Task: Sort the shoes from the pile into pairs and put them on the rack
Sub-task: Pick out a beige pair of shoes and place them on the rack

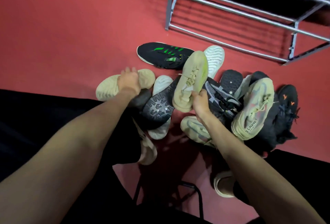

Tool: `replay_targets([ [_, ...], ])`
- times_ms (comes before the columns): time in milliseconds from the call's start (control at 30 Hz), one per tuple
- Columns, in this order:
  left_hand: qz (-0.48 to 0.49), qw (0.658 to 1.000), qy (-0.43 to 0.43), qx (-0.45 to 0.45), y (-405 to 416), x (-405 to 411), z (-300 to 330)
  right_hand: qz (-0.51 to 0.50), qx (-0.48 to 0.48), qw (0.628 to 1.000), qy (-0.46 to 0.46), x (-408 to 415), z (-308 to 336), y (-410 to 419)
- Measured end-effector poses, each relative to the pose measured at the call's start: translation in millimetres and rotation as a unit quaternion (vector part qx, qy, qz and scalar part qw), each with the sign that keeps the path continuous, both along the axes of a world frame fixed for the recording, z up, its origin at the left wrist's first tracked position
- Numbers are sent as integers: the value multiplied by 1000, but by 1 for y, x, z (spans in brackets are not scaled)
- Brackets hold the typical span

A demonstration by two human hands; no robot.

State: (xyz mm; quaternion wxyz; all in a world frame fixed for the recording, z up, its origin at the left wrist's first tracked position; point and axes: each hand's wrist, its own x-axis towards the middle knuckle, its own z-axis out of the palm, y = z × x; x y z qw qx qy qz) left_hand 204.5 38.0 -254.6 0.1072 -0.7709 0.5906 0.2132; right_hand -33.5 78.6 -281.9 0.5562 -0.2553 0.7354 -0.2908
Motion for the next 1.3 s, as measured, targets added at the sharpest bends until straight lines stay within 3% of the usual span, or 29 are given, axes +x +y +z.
replay_targets([
  [200,-93,992,29,85,-23,6,-30,20,-13,999,29,2,29,-5],
  [333,-74,993,54,73,-30,-4,-34,20,-16,999,27,-1,32,-4],
  [433,-101,993,9,60,-33,-8,-28,11,-10,999,35,-7,38,-1],
  [633,-80,989,-17,-127,-35,-33,13,-33,-21,999,31,-17,40,2],
  [833,-192,921,-66,-333,-18,-77,60,-78,-41,996,-6,-35,58,2],
  [967,-215,882,63,-414,-9,-108,93,-91,-44,995,27,-61,73,8],
  [1100,-186,868,211,-409,7,-133,103,-122,-46,991,42,-81,85,17],
  [1200,-122,879,286,-363,25,-141,90,-131,-57,989,38,-91,90,26],
  [1300,-77,921,276,-262,43,-141,69,-128,-50,990,28,-103,75,32],
])
